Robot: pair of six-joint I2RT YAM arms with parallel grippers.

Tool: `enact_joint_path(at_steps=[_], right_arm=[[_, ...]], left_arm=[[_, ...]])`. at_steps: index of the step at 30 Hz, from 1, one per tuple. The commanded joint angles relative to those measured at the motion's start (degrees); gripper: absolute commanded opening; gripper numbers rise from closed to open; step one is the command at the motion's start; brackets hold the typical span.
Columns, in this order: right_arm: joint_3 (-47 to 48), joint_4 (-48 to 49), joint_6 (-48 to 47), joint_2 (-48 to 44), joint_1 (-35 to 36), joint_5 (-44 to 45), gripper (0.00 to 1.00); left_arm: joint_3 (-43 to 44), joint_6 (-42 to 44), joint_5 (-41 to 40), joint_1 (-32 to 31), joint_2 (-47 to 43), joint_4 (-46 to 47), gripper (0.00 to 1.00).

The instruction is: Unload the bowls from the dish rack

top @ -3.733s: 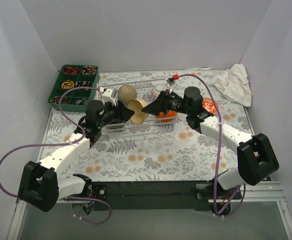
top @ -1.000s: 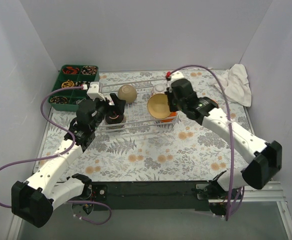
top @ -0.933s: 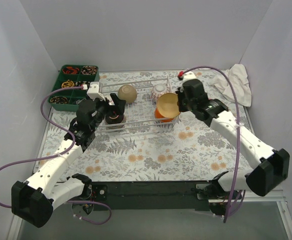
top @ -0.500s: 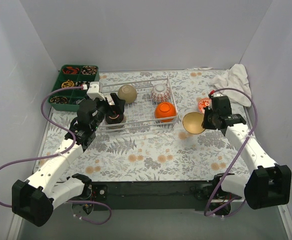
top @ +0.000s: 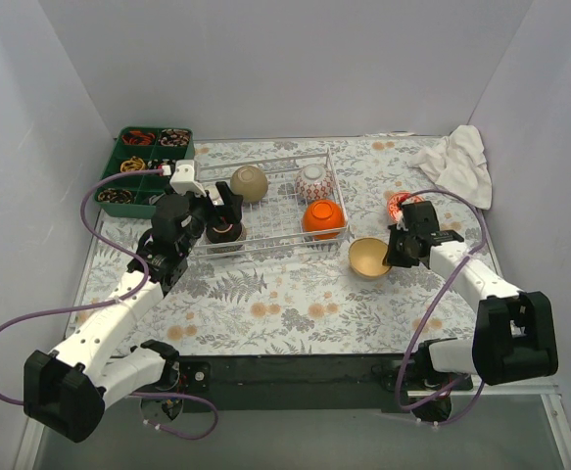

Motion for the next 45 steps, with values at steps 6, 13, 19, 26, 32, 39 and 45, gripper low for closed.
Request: enact_joint_path(at_steps=[6, 13, 19, 26, 32, 39, 45], right_arm=[[-0.7, 5.4, 0.9, -0.9, -0.3, -0.3, 0.43], [-1.1, 4.7, 1.4, -7.8, -0.3, 1.1, 0.75], [-1.8, 5.4, 1.5, -17.8, 0.2, 0.7, 0.86], [-3.6, 8.4, 1.3, -25.9, 0.9, -3.7, 0.91], [-6.0, 9.3, 0.8, -28.0, 1.5, -6.4, 0.91], [-8.1, 10.8, 0.2, -30.6, 3.3, -6.8, 0.90], [-9.5, 11.1, -0.7, -31.8, 5.0, -5.3, 0.90]], left_arm=[[-0.3, 1.0, -0.8, -0.2, 1.2, 0.0, 0.98], [0.5, 1.9, -1.7, -0.2, 3.1, -1.1, 0.98], [7.0, -1.0, -0.8, -0.2, 7.8, -9.3, 0.98], [15.9, -8.1, 0.2, -0.6, 15.3, -27.3, 0.98], [22.2, -10.8, -0.4, -1.4, 23.0, -37.5, 0.98], [26.3, -12.5, -3.3, -2.2, 29.5, -44.3, 0.98], [27.6, -13.9, 0.0, -3.2, 33.9, -42.1, 0.98]])
